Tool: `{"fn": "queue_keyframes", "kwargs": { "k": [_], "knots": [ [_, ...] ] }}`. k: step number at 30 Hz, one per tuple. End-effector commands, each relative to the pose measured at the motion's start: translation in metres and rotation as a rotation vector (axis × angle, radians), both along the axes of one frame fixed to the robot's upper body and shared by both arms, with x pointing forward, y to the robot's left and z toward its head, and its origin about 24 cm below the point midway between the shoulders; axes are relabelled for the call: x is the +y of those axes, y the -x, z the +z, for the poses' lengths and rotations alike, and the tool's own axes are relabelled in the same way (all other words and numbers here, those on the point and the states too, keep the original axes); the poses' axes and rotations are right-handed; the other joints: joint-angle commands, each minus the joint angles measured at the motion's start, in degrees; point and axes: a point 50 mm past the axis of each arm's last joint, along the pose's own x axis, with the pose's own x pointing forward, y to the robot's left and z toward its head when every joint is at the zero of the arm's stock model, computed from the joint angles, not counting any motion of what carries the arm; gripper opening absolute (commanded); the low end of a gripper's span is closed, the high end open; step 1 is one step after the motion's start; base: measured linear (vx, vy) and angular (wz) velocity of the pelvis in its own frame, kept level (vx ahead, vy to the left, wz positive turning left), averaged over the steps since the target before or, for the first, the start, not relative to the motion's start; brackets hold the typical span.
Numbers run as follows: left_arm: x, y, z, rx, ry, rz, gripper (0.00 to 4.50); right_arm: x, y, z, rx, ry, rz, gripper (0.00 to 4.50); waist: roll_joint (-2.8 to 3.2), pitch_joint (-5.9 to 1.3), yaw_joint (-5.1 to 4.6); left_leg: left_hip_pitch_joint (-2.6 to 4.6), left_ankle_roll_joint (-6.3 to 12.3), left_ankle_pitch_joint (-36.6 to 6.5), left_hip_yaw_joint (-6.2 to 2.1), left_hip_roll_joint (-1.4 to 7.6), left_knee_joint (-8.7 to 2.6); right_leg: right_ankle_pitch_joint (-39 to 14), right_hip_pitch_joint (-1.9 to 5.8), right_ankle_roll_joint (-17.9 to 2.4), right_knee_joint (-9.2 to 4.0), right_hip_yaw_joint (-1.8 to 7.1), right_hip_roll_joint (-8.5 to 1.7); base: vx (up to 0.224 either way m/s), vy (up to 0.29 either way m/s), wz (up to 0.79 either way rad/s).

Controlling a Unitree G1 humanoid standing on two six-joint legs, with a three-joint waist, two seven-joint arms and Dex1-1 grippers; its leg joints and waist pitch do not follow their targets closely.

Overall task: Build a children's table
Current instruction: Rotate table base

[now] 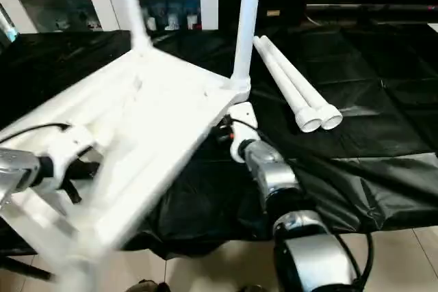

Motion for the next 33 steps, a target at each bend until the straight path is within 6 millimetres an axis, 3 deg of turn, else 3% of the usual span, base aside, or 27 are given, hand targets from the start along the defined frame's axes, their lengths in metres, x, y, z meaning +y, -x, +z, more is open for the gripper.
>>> {"fn": "queue_keyframes", "kwargs": {
  "k": [1,6,10,12,14,15,16,17,20,21,22,24,26,33],
  "knots": [
    [-0.029,-0.005,0.006,-0.012,0.088,-0.137,0.0,0.015,-0.001,0.006,-0.021,-0.02,0.055,1.28,0.07,-4.3,0.01,1.68,2.13,-6.0,-0.71,1.56,-4.1,-1.6,3.05,-15.9,-2.49,2.33,-2.59,0.0,0.0,0.0],
    [-0.058,-0.017,0.014,-0.038,0.18,-0.278,0.0,0.02,-0.002,0.008,-0.027,-0.028,0.083,0.91,0.05,-4.5,-0.06,1.57,2.67,-4.9,-0.72,1.48,-3.88,-0.2,3.3,-16.2,-2.37,2.27,-2.63,0.0,0.0,0.0],
    [-0.068,-0.033,0.016,-0.089,0.167,-0.282,0.0,0.022,-0.001,0.008,-0.03,-0.028,0.098,0.54,0.09,-4.7,-0.38,1.34,3.69,-3.6,-0.8,1.41,-3.63,2.1,3.61,-16.8,-2.07,2.19,-2.68,0.0,0.0,0.0],
    [-0.07,-0.045,0.016,-0.139,0.132,-0.25,0.0,0.021,-0.001,0.008,-0.033,-0.026,0.101,0.44,0.11,-4.67,-0.48,1.62,3.77,-5.2,-0.7,1.41,-3.6,0.8,3.46,-16.7,-2.45,2.19,-2.54,0.0,0.0,0.0],
    [-0.068,-0.056,0.017,-0.181,0.091,-0.192,0.0,0.019,-0.002,0.01,-0.044,-0.02,0.099,0.17,0.11,-4.6,-0.49,1.54,3.45,-5.7,-0.7,1.36,-3.65,0.7,3.52,-16.6,-2.52,2.18,-2.48,0.0,0.0,0.0],
    [-0.065,-0.065,0.018,-0.223,0.05,-0.15,0.0,0.017,-0.003,0.012,-0.055,-0.019,0.091,0.09,0.52,-4.78,-0.5,1.41,3.22,-5.9,-0.97,1.49,-3.67,0.9,3.81,-16.5,-2.25,2.08,-2.72,0.0,0.0,0.0],
    [-0.064,-0.066,0.018,-0.229,0.042,-0.141,0.0,0.016,-0.004,0.012,-0.058,-0.019,0.089,0.05,0.28,-4.71,-0.62,1.52,3.14,-6.9,-0.88,1.43,-3.68,-0.1,3.69,-16.2,-2.57,2.08,-2.65,0.0,0.0,0.0],
    [-0.062,-0.07,0.018,-0.244,0.022,-0.121,0.0,0.015,-0.004,0.013,-0.064,-0.02,0.082,0.02,0.51,-4.8,-0.66,1.46,3.1,-6.8,-1.0,1.4,-3.64,0.2,3.81,-16.2,-2.47,2.07,-2.66,0.0,0.0,0.0],
    [-0.055,-0.081,0.019,-0.304,-0.042,-0.047,0.0,0.009,-0.007,0.018,-0.086,-0.025,0.061,0.02,0.23,-4.89,-0.7,1.36,3.6,-5.7,-1.01,1.35,-3.51,1.7,3.89,-16.6,-2.41,2.03,-2.62,0.0,0.0,0.0],
    [-0.052,-0.085,0.02,-0.321,-0.059,-0.016,0.0,0.007,-0.008,0.02,-0.094,-0.027,0.053,0.02,0.72,-4.93,-0.69,1.45,3.76,-5.6,-1.05,1.36,-3.47,2.2,3.74,-16.8,-2.46,1.92,-2.52,0.0,0.0,0.0],
    [-0.044,-0.095,0.022,-0.382,-0.116,0.088,0.0,0.002,-0.009,0.025,-0.117,-0.033,0.036,0.02,0.67,-4.99,-0.67,1.51,3.76,-5.9,-1.02,1.34,-3.41,2.8,3.76,-17.0,-2.34,1.9,-2.41,0.0,0.0,0.0],
    [-0.039,-0.099,0.022,-0.41,-0.146,0.133,0.0,-0.001,-0.01,0.028,-0.127,-0.036,0.028,0.02,0.82,-5.05,-0.44,1.62,3.87,-6.2,-1.09,1.33,-3.36,3.4,3.73,-16.9,-2.36,1.87,-2.37,0.0,0.0,0.0],
    [-0.032,-0.108,0.025,-0.495,-0.168,0.243,0.0,-0.007,-0.011,0.032,-0.148,-0.039,0.01,0.02,0.77,-5.19,-0.32,1.48,3.81,-5.9,-1.24,1.35,-3.35,3.9,4.05,-16.6,-2.22,1.8,-2.51,0.0,0.0,0.0],
    [-0.029,-0.114,0.027,-0.621,-0.143,0.383,0.0,-0.018,-0.009,0.034,-0.162,-0.042,-0.025,0.02,0.32,-5.33,0.35,1.42,5.36,-4.7,-1.13,1.34,-3.08,6.0,4.0,-17.6,-2.11,1.8,-2.62,0.0,0.0,0.0]
  ]
}}
